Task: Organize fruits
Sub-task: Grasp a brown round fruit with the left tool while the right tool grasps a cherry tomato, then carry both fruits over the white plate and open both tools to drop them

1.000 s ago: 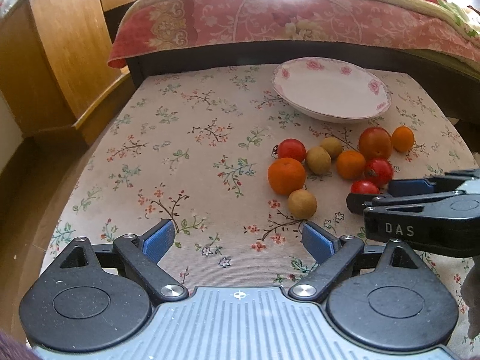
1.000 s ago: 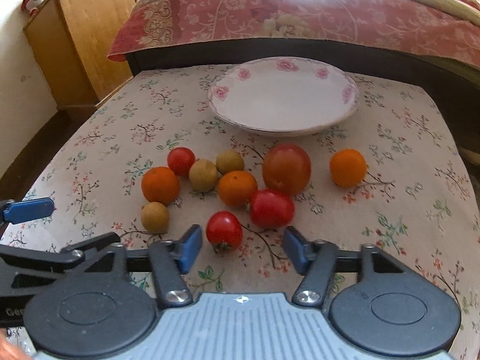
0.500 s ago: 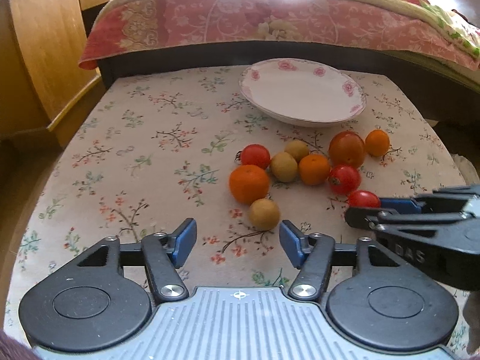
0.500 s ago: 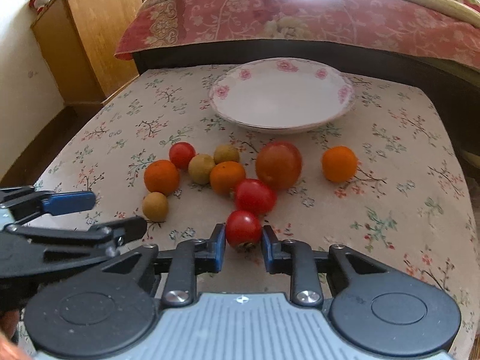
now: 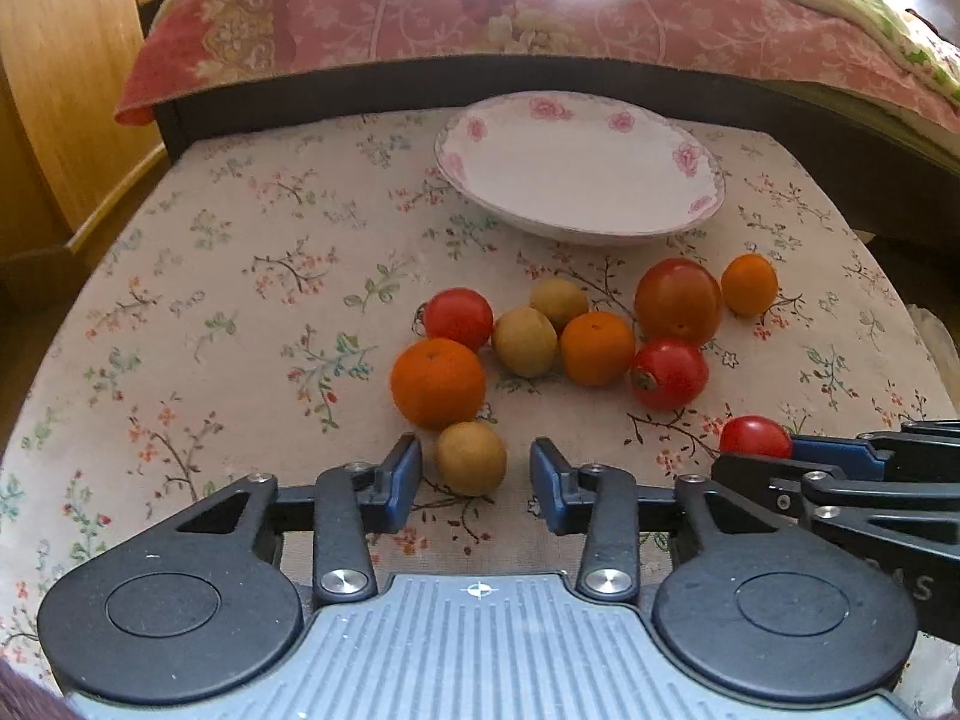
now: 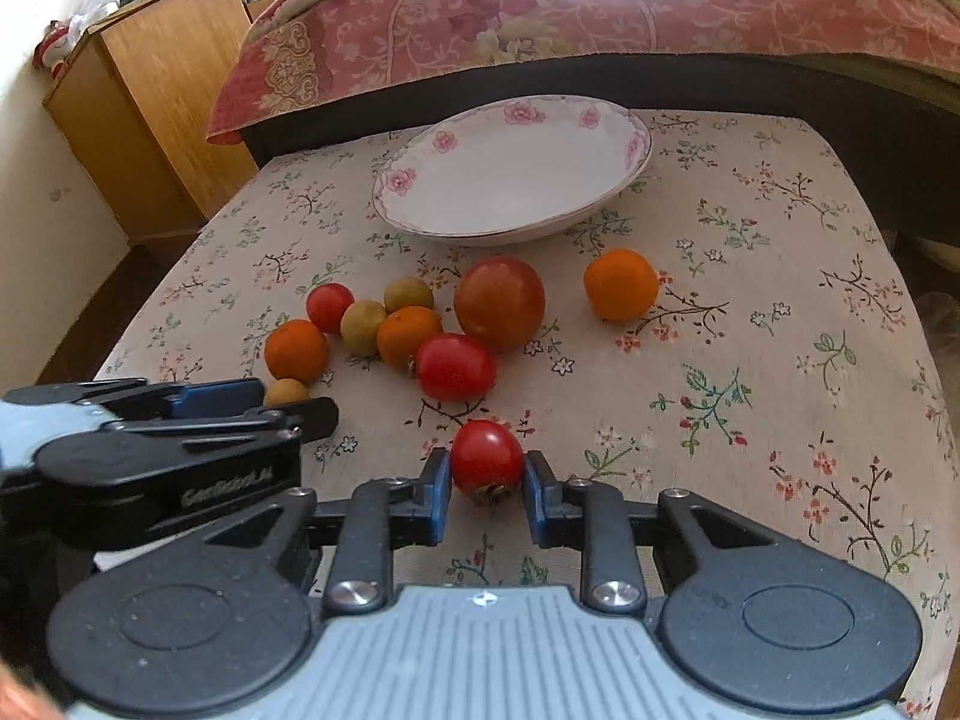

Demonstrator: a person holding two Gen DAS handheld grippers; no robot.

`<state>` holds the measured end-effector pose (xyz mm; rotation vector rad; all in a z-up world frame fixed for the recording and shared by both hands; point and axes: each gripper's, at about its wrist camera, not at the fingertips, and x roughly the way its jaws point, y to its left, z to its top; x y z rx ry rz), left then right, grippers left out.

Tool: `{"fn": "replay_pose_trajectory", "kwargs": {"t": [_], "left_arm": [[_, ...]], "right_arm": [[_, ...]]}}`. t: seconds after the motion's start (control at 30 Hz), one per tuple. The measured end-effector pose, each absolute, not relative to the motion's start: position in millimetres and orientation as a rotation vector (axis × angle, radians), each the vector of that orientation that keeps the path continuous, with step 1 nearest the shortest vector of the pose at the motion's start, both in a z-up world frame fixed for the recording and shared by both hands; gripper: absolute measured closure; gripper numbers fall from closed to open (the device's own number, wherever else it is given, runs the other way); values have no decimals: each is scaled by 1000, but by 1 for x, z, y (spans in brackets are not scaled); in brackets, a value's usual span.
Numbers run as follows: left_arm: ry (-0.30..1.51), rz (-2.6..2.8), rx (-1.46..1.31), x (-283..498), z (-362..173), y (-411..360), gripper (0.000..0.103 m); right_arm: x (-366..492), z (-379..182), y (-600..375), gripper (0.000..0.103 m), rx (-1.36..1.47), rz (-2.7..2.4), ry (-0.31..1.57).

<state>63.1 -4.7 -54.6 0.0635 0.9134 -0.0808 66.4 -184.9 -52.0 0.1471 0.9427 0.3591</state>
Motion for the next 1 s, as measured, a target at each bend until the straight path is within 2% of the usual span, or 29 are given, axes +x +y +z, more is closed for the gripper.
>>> {"fn": "replay_pose_trajectory", "kwargs": {"t": [0.1, 0.3, 1.0], "left_arm": [[925, -80, 67, 65, -53, -7, 57], [942, -88, 84, 57, -51, -8, 69], [917, -193, 34, 57, -25, -15, 70]], "right_arm": [[66, -51, -188, 74, 154, 358, 946], [61, -44, -192, 74, 145, 349, 934], [68, 0, -205, 74, 117, 329, 885]]}}
